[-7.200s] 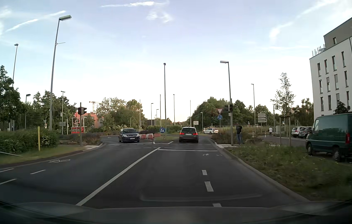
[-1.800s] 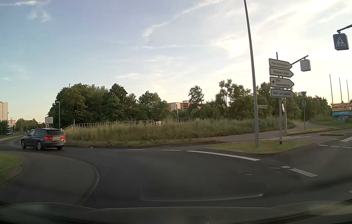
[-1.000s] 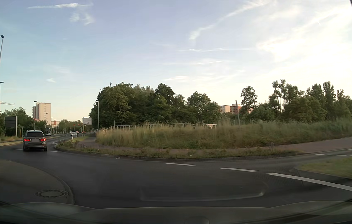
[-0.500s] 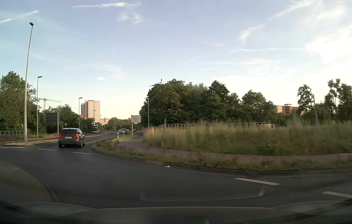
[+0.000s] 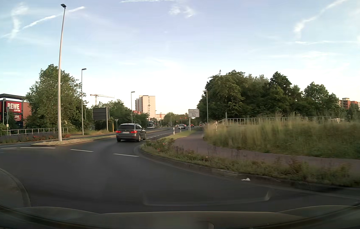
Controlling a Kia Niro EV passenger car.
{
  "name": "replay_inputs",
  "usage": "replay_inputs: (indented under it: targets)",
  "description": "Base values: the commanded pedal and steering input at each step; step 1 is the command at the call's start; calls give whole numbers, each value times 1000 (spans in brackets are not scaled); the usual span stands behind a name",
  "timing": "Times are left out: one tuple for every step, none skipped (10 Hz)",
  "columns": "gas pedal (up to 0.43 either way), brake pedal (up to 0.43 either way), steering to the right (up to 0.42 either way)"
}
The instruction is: Follow the waypoints while adhering to traffic rules and regulations
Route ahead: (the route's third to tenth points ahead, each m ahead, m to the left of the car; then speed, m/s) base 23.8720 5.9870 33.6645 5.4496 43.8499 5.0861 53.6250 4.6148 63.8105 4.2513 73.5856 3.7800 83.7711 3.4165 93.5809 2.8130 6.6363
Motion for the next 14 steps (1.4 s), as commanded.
replay_inputs:
  targets:
    - [87,0,-244]
    - [87,0,-232]
    - [98,0,-219]
    - [98,0,-213]
    - [110,0,-206]
    - [118,0,-201]
    - [118,0,-187]
    - [150,0,-157]
    - [150,0,-132]
    - [150,0,-95]
    - [150,0,-60]
    - [150,0,-34]
    - [157,0,-12]
    - [169,0,5]
